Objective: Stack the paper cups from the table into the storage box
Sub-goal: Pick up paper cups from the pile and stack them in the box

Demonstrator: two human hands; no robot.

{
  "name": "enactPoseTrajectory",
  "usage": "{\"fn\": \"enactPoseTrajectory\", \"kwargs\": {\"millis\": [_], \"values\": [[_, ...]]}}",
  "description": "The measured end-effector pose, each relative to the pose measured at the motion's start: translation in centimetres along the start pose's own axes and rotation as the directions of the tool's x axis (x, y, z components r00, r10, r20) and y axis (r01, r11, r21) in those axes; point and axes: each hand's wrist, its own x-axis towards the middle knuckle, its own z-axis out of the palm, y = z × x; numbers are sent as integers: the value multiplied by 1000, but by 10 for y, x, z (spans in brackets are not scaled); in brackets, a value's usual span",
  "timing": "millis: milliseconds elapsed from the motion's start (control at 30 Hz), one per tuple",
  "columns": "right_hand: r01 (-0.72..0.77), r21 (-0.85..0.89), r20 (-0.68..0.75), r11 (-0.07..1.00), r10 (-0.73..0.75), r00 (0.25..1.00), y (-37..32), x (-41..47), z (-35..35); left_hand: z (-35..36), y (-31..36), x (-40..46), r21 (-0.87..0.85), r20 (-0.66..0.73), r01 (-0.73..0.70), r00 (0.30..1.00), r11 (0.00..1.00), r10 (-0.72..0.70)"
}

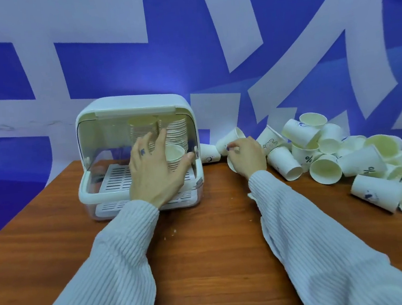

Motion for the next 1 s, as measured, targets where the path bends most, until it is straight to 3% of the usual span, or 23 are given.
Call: {"fn": "enactPoseTrajectory", "kwargs": {"millis": [100,167,233,267,367,433,500,567,600,667,733,833,933,1000], "values": [[-8,167,-257,986,51,965,-2,-10,-13,0,1,-6,-80,-265,-187,951,979,160],[58,431,-369,901,117,922,-10,-26,-28,2,9,-9,-6,-414,-413,830,911,374],[145,654,-339,743,116,933,-24,-51,-45,5,25,-13,-14,-394,-548,772,837,499],[185,714,-290,675,45,956,-31,-64,-53,6,35,-17,-50,-316,-557,796,829,516],[217,806,-95,550,-241,966,-43,-93,-63,16,52,-33,-42,31,-437,898,898,439],[226,790,-112,569,-229,967,-39,-98,-60,24,51,-41,-21,90,-388,917,921,388],[215,582,-205,784,-114,972,-20,-87,-51,23,49,-45,-98,77,-316,943,944,324],[123,177,-97,977,-107,990,5,-70,-36,16,51,-49,-218,37,-237,967,947,251],[95,3,21,996,-95,995,14,-64,-30,13,53,-50,-271,12,-204,976,941,216],[93,-182,185,979,-58,981,25,-55,-20,5,56,-51,-346,-33,-153,988,926,151],[94,-245,159,965,-56,986,27,-53,-18,-7,57,-51,-387,-81,-130,991,913,107],[38,-139,-119,990,-55,991,18,-55,-36,-31,46,-42,-411,-197,-106,980,906,25],[114,158,-383,981,-45,922,-11,-63,-64,-57,30,-26,-547,-275,-35,951,837,-140],[198,390,-445,899,-3,895,-47,-63,-81,-68,20,-17,-639,-307,-17,923,769,-234]]}}
